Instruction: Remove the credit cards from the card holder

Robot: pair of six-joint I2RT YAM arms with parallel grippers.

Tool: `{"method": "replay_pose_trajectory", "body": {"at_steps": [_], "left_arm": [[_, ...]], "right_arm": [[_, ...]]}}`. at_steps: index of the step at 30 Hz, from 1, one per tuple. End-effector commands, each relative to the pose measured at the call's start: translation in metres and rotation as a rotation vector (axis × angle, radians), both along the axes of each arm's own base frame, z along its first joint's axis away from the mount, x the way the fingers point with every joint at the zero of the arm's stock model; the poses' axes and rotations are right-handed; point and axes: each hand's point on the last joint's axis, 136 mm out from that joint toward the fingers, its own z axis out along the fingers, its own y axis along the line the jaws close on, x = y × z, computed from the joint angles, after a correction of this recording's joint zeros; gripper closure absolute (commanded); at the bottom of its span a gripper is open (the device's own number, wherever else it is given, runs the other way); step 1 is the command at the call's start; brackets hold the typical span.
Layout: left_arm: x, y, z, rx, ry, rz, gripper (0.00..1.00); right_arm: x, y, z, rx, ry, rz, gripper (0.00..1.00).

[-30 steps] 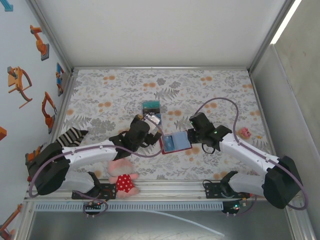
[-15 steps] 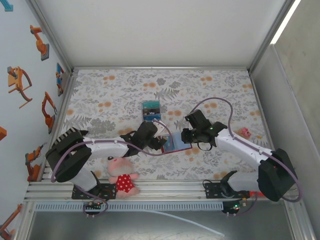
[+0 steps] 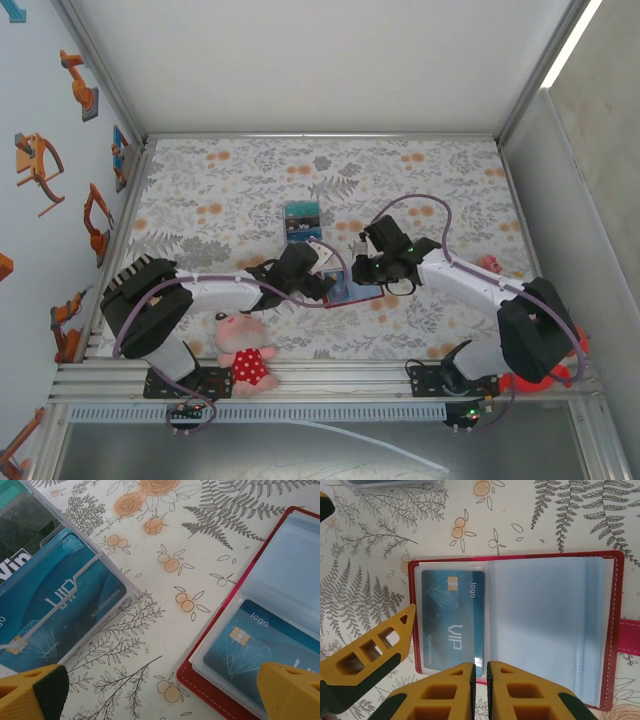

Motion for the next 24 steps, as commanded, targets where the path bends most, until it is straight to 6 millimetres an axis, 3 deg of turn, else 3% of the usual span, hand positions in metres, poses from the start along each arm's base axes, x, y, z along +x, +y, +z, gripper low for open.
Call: {"method": "replay_pose_trajectory", "body": {"at_steps": [1,24], "left_arm": [[0.002,0.000,-0.004,0.002,0.037,0.018,0.03],[0.001,0.012,-0.023,0.070,0.096,0.034,0.03]], "right_arm": [[0.009,0.008,0.007,0.035,-0.006,-0.014,0.85],[0.007,0.031,-0.016,0.130,0.089,-0.007,0.86]]}}
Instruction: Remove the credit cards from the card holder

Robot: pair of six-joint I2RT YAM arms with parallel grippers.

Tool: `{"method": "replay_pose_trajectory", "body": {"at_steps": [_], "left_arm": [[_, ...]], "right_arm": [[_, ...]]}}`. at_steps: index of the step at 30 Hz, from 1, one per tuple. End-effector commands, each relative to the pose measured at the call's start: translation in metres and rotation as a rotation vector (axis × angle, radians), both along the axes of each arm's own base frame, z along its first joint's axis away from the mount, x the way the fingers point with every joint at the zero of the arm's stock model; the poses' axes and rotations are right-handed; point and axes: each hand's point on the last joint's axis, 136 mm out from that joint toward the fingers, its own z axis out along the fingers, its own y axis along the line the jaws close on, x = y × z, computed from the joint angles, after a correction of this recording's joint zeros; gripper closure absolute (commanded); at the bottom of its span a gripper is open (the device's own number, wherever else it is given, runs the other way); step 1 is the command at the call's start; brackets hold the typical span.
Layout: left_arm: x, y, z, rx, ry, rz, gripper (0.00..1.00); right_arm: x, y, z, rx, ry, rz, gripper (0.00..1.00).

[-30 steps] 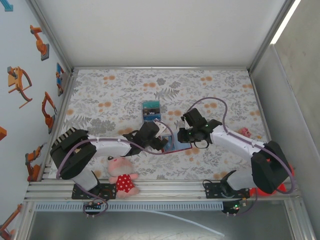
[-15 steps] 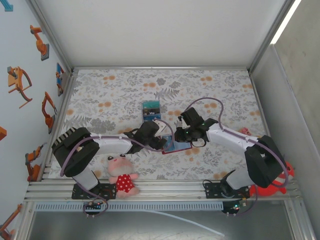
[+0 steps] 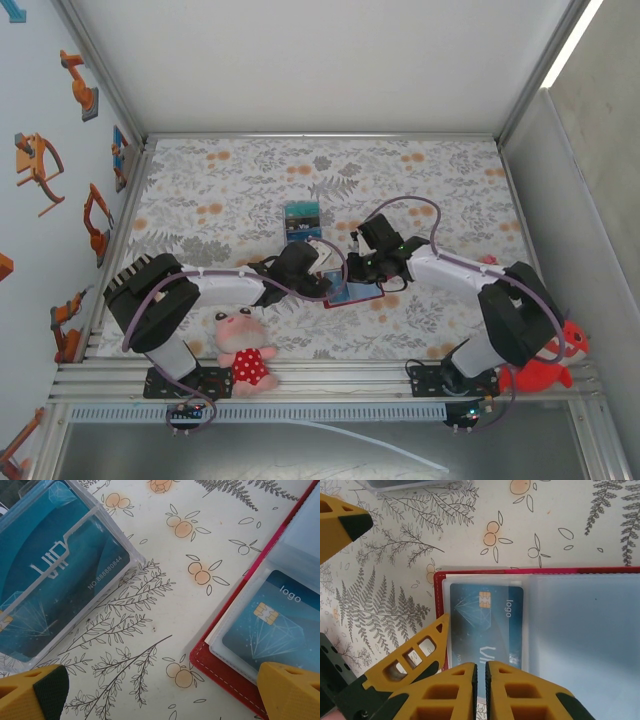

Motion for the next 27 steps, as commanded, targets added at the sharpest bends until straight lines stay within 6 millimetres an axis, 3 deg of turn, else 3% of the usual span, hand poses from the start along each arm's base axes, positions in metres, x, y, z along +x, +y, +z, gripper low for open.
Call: {"method": "replay_pose_trajectory", "body": {"at_steps": [1,27], "left_arm": [[0.001,0.001,-0.003,0.008,0.019,0.013,0.03],[0.000,0.006,-0.008,0.069,0.021,0.003,0.03]], "right_arm": [[0.000,0.003,-0.004,0.023,0.026,-0.008,0.86],[-0.015,-0.008,-0.044,-0.052,0.145,-0.039,0.80]]}}
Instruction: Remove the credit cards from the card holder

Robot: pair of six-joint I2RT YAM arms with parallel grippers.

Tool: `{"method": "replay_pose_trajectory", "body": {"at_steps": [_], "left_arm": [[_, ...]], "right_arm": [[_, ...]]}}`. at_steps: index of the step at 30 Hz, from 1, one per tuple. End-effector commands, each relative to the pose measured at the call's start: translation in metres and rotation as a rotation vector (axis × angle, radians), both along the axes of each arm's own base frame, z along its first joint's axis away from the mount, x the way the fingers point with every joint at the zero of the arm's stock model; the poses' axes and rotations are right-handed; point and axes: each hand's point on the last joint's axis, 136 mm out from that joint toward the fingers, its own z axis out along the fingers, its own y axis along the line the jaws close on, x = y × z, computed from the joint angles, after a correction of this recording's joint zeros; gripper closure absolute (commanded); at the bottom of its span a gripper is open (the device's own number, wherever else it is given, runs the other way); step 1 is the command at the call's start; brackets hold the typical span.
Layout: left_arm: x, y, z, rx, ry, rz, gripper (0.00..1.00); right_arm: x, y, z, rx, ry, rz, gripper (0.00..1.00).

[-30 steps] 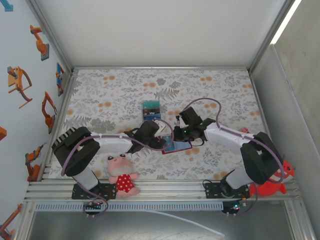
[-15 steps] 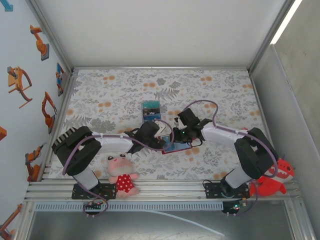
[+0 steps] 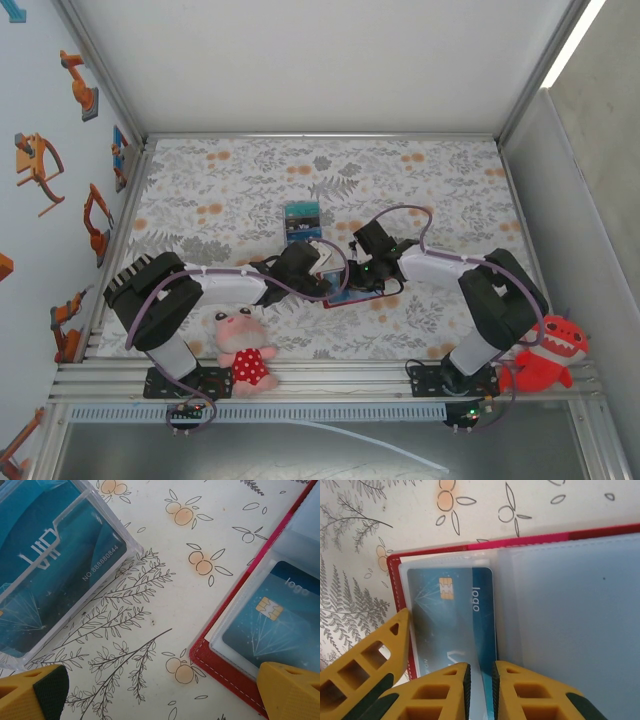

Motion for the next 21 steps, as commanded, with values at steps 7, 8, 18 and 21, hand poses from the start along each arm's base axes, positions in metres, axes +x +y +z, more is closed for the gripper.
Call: {"method": "replay_pose_trajectory", "body": {"at_steps": [7,8,18,21], "left_arm": [[0.002,0.003,-0.003,0.047,0.005,0.001,0.03],[0.002,0.003,-0.003,0.047,0.004,0.001,0.03],[0.002,0.004,-0.003,0.064,0.001,0.002,0.03],[0.002,0.005,-0.003,0.075,-0.005,0.001,0.03]], "right_arm": [[-0.005,-0.009,-0.008,-0.024,0.026,-0.028,0.80],[-0.005,-0.010,-0.008,-0.023,0.025,-0.029,0.80],[-0.007,-0.004,-0.012,0.061,0.050,-0.041,0.80],[-0.006,-0.001,-0.011,0.113,0.059,-0.052,0.80]]}}
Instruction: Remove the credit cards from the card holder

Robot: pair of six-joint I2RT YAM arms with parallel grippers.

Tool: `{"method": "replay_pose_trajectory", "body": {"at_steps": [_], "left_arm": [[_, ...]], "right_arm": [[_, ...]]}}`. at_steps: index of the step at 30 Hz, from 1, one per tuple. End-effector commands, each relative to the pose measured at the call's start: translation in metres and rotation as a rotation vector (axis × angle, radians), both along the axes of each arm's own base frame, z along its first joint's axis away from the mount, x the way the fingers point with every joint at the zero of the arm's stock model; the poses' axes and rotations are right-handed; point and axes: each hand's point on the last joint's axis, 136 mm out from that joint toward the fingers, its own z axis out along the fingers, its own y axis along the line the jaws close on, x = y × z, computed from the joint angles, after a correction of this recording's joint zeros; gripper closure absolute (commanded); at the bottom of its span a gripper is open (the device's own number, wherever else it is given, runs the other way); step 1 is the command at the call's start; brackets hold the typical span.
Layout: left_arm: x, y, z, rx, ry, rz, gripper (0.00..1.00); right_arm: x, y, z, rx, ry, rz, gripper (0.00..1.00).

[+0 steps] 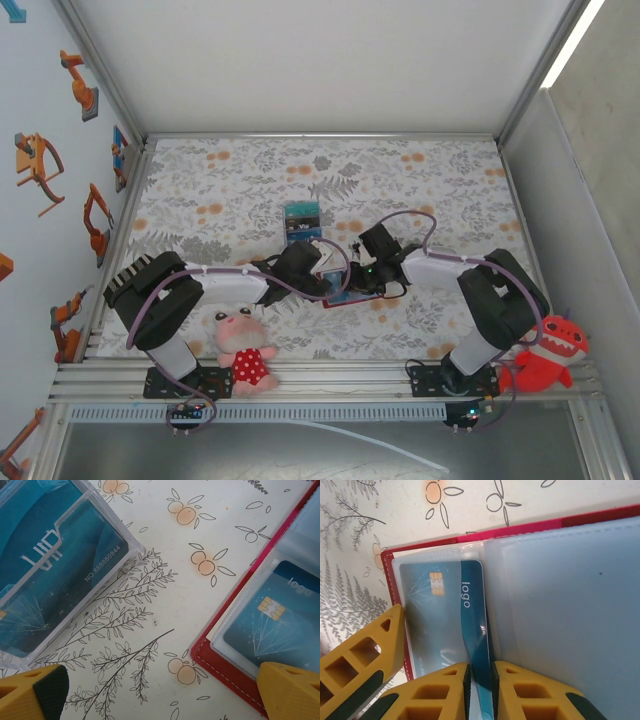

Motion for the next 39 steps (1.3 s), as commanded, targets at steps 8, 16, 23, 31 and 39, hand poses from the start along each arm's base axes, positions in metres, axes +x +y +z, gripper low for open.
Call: {"method": "replay_pose_trajectory", "body": {"at_steps": [8,16,23,31,39], "left_arm": [[0.002,0.007,-0.002,0.085,-0.016,-0.006,0.03],[0.002,0.005,-0.001,0.090,-0.016,-0.012,0.03],[0.003,0.004,0.000,0.091,-0.017,-0.012,0.03],[0.001,0.002,-0.001,0.090,-0.013,-0.018,0.03],[0.000,0.001,-0.003,0.094,-0.013,-0.019,0.03]], "right_arm": [[-0.001,0.004,0.004,0.150,0.027,-0.047,0.86],[0.000,0.002,0.005,0.177,0.027,-0.059,0.93],[0.002,0.008,0.014,0.248,0.012,-0.053,0.94],[0.003,0.014,0.021,0.309,-0.002,-0.043,0.87],[0.004,0.016,0.019,0.325,0.002,-0.044,0.92]]}}
